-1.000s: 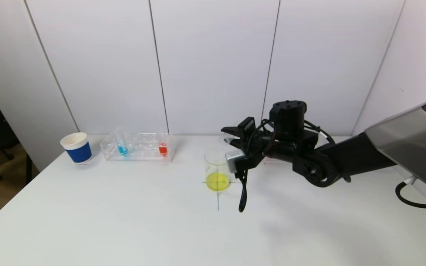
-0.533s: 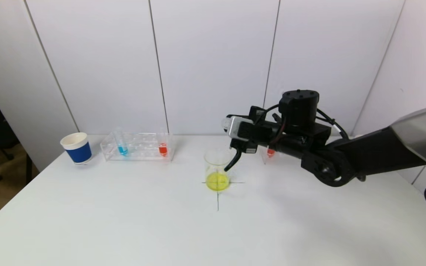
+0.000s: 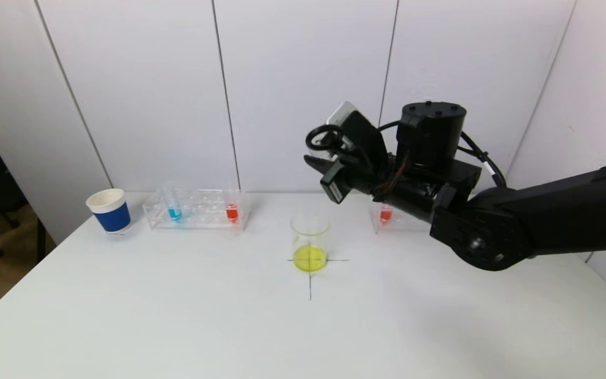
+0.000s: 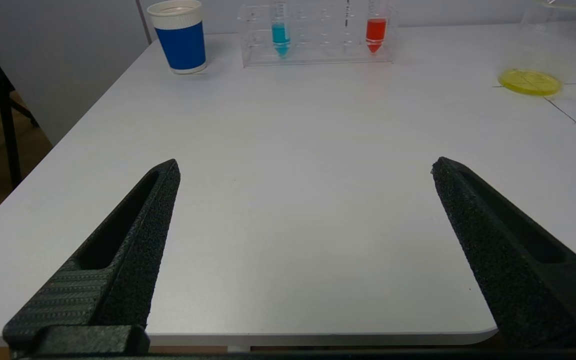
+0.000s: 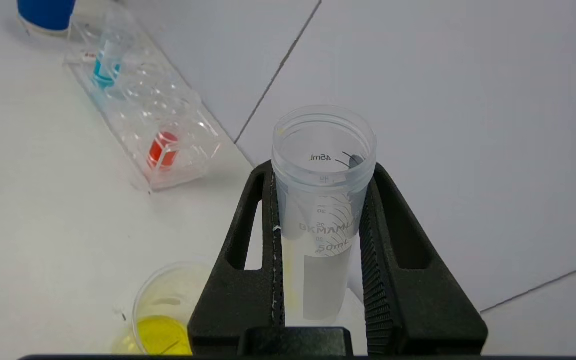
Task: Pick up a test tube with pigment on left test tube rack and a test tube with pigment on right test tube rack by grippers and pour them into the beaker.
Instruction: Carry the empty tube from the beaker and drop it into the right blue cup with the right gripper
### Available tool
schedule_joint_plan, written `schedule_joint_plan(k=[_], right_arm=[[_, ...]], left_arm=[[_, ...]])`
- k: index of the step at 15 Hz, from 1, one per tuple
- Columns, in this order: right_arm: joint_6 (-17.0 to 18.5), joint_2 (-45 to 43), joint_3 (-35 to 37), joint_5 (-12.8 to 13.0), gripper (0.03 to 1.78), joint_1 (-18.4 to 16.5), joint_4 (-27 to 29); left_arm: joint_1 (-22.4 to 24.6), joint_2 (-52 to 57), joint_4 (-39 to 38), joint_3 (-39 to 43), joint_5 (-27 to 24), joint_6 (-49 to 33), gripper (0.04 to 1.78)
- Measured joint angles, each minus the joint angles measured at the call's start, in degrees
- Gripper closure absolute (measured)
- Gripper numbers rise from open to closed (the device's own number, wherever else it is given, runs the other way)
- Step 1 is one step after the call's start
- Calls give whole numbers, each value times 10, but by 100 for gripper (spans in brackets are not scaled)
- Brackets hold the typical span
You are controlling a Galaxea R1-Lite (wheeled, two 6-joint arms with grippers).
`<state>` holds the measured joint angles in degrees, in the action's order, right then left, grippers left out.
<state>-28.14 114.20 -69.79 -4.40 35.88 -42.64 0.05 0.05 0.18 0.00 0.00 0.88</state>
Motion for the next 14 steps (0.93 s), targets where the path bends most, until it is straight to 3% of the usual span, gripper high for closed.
schedule_joint_plan(k=[3,5,7,11,14], right_arm=[[91,-5,-27,44,132,0,8],[147,-12,-54,73,132,-13,43],[191,-25,-71,84,132,-36,83],[233,-55,-84,92,132,-101,128],[250,-72,-87,89,132,-170,149]], left_arm=[[0,0,0,0,0,0,6],[0,0,0,0,0,0,6],[0,0,0,0,0,0,6],[0,0,0,0,0,0,6],[0,0,0,0,0,0,6]])
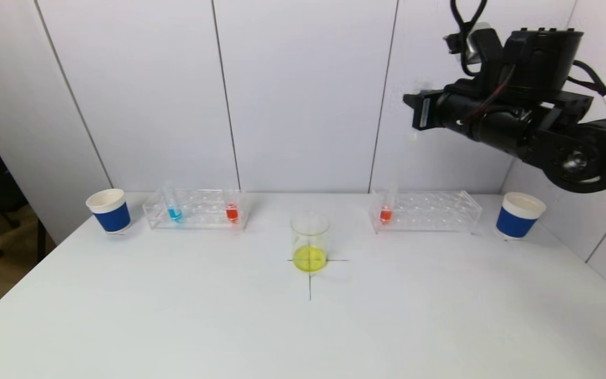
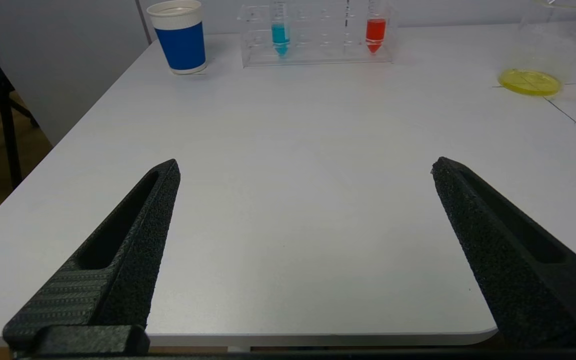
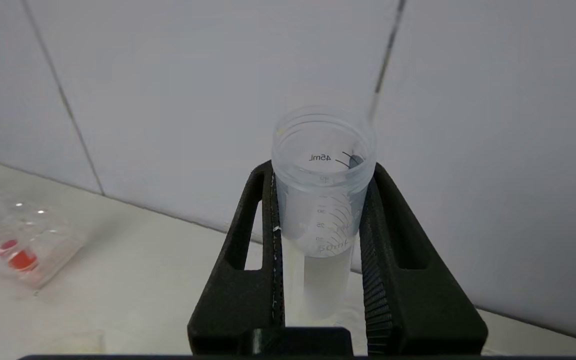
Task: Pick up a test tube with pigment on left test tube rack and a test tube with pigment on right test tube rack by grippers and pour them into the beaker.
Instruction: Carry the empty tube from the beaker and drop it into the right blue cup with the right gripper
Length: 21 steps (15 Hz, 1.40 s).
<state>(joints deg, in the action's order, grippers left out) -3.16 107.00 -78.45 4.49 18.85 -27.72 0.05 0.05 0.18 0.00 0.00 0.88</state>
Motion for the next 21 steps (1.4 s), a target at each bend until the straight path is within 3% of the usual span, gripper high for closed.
schedule_joint_plan(k=[6,8,12,16,21], right_arm=[[22,-5,-23,-7,132,-144,23],[45,4,-50,-20,132,-192,43],[58,42,-98,-53,132,-278,60],[58,79,-115,-67,132,-315,54],[60,127,-117,-66,132,-329,31]], left_arm=[[0,0,0,0,0,0,6],[0,0,0,0,0,0,6],[0,0,0,0,0,0,6],[0,0,0,0,0,0,6],[0,0,0,0,0,0,6]])
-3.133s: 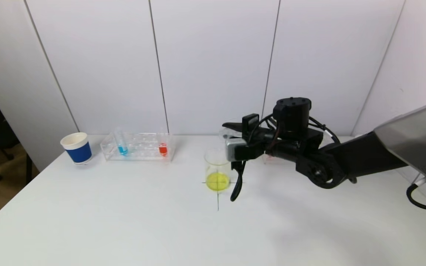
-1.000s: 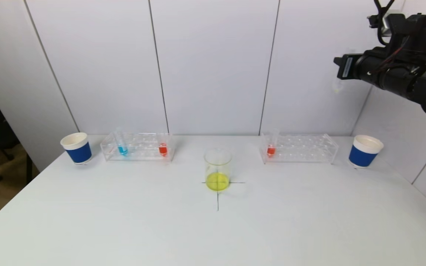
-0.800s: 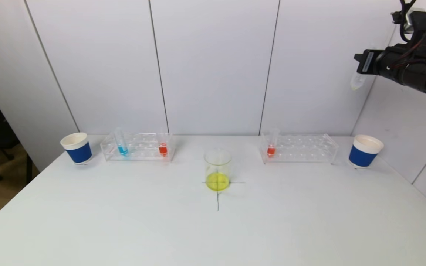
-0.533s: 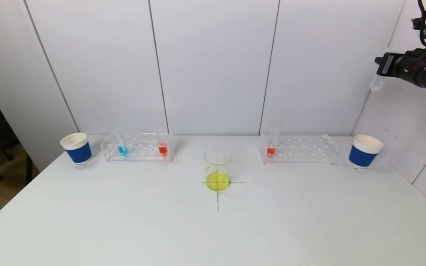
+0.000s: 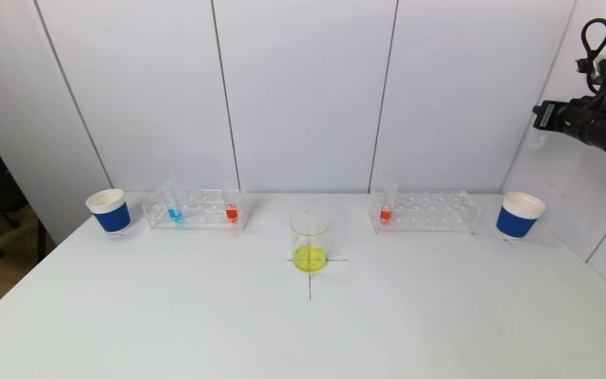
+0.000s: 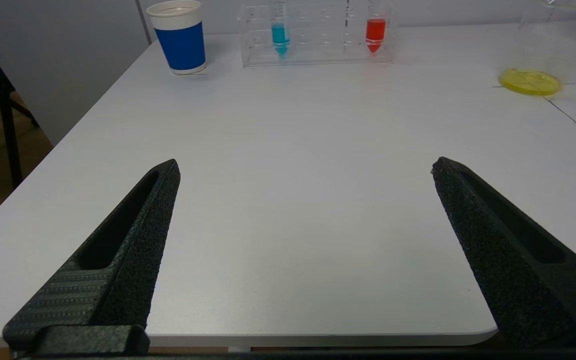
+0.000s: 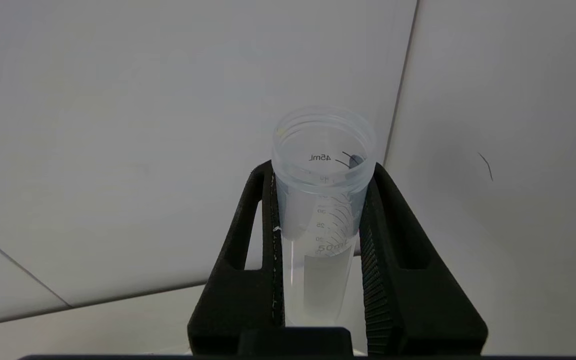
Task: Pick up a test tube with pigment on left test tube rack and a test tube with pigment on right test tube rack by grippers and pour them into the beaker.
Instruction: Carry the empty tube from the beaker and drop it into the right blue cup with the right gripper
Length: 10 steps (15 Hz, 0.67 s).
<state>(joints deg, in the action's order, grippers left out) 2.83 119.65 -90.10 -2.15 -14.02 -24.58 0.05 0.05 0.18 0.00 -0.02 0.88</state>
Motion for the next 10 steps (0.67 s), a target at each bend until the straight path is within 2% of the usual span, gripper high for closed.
schedule_joint_plan(k=[5,10], right_arm=[[2,39,29,2,132,-7,-47],[2,50,99,1,132,-13,-99]], left_arm=[[0,0,0,0,0,0,6],[0,0,0,0,0,0,6]])
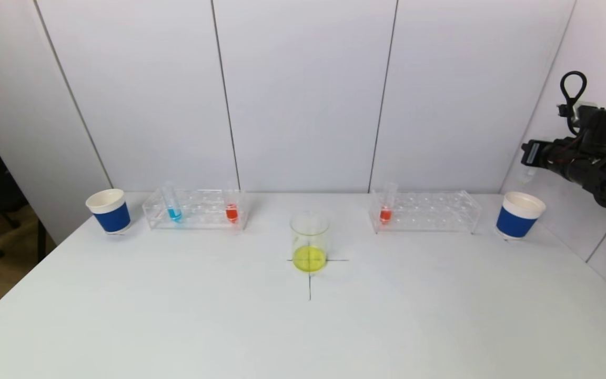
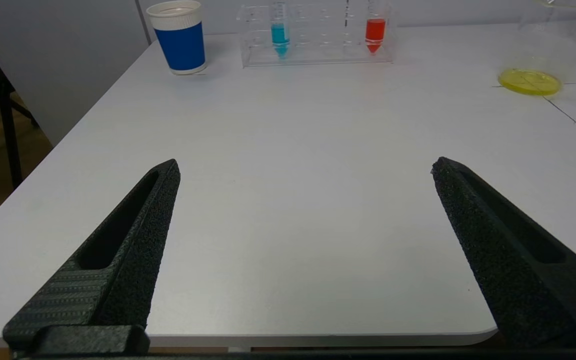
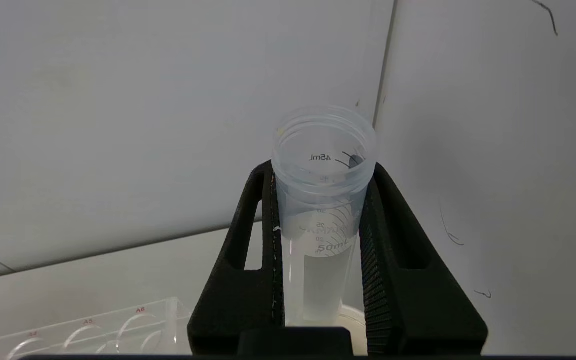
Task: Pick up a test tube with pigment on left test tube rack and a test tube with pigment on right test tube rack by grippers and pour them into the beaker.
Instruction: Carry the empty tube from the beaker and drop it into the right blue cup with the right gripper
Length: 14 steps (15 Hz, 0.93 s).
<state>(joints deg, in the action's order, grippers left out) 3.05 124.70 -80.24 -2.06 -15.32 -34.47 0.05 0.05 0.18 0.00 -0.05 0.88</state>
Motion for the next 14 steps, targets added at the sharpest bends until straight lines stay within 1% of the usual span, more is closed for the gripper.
schedule_joint_plan(k=[4,9,11,14], right_arm=[[-1,2,60,0,132,-2,-60],[4,1,116,-2,132,-11,-84],[5,0,137,-3,132,-15,-102],[5,0,177,-14,132,-17,-144]], left_arm=[[0,0,0,0,0,0,6],[0,0,0,0,0,0,6],[0,0,0,0,0,0,6],[0,0,0,0,0,0,6]])
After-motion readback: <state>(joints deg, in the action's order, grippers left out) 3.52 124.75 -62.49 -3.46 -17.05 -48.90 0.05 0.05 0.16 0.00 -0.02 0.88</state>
